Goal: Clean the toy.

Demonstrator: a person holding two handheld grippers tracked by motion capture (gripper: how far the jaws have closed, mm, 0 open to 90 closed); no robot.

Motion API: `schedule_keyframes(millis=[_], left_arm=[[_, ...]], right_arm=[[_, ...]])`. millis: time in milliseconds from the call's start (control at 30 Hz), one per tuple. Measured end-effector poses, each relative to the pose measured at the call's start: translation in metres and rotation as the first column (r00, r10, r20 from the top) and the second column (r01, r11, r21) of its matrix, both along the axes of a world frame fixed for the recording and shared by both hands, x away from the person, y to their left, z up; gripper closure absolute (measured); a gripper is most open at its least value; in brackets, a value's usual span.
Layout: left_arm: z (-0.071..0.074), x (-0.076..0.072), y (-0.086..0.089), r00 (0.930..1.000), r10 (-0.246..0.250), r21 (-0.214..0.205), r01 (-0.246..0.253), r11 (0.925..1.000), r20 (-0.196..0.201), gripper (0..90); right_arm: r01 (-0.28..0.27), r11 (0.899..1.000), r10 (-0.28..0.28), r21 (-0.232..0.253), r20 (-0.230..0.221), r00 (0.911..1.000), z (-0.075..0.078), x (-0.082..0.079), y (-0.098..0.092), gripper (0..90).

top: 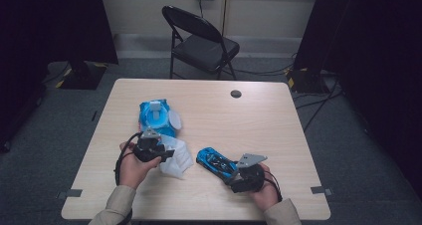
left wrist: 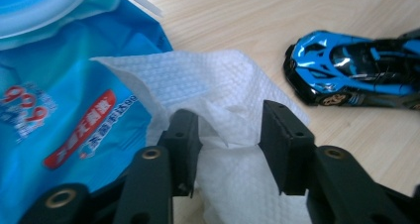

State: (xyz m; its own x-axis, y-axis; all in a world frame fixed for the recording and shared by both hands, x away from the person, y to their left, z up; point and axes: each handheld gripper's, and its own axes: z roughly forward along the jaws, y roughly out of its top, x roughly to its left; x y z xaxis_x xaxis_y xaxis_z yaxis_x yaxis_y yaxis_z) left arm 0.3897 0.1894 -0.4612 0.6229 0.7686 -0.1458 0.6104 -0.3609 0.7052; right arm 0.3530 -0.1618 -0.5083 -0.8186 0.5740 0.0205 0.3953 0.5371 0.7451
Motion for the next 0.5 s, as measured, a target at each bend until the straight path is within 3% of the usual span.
schedule_keyframes(millis=[67, 167, 233, 267, 333, 400, 500], left_arm=[[-0.007, -0.001, -0.004, 0.9997, -0.005, 0.036, 0.004, 0.9993, 0.026, 44.9], [-0.015, -0.002, -0.008, 0.9991, -0.013, 0.061, 0.010, 0.9981, 0.041, 38.9], [-0.020, -0.002, -0.010, 0.9980, -0.031, 0.091, 0.026, 0.9955, 0.054, 36.8], [-0.022, -0.003, -0.011, 0.9981, -0.033, 0.086, 0.028, 0.9959, 0.052, 36.2], [-0.026, -0.005, -0.013, 0.9971, -0.053, 0.129, 0.046, 0.9906, 0.054, 36.0], [-0.031, -0.006, -0.014, 0.9970, -0.067, 0.148, 0.060, 0.9872, 0.038, 36.2], [-0.035, -0.008, -0.012, 0.9957, -0.067, 0.138, 0.057, 0.9888, 0.065, 35.9]], right_arm=[[0.000, 1.000, 0.000, 0.000, 0.000, 1.0000, 0.000, 0.000, 0.000, 24.1], [0.000, 1.000, 0.000, 0.000, 0.000, 1.0000, 0.000, 0.000, 0.000, 24.0], [0.000, 1.000, 0.000, 0.000, 0.000, 1.0000, 0.000, 0.000, 0.000, 24.1], [0.000, 1.000, 0.000, 0.000, 0.001, 1.0000, 0.000, 0.000, 0.000, 24.0], [0.000, 1.000, 0.000, 0.000, 0.000, 1.0000, 0.000, 0.000, 0.000, 24.0], [0.000, 1.000, 0.000, 0.000, 0.000, 1.0000, 0.000, 0.000, 0.000, 24.0], [0.000, 1.000, 0.000, 0.000, 0.001, 1.0000, 0.000, 0.000, 0.000, 24.1]])
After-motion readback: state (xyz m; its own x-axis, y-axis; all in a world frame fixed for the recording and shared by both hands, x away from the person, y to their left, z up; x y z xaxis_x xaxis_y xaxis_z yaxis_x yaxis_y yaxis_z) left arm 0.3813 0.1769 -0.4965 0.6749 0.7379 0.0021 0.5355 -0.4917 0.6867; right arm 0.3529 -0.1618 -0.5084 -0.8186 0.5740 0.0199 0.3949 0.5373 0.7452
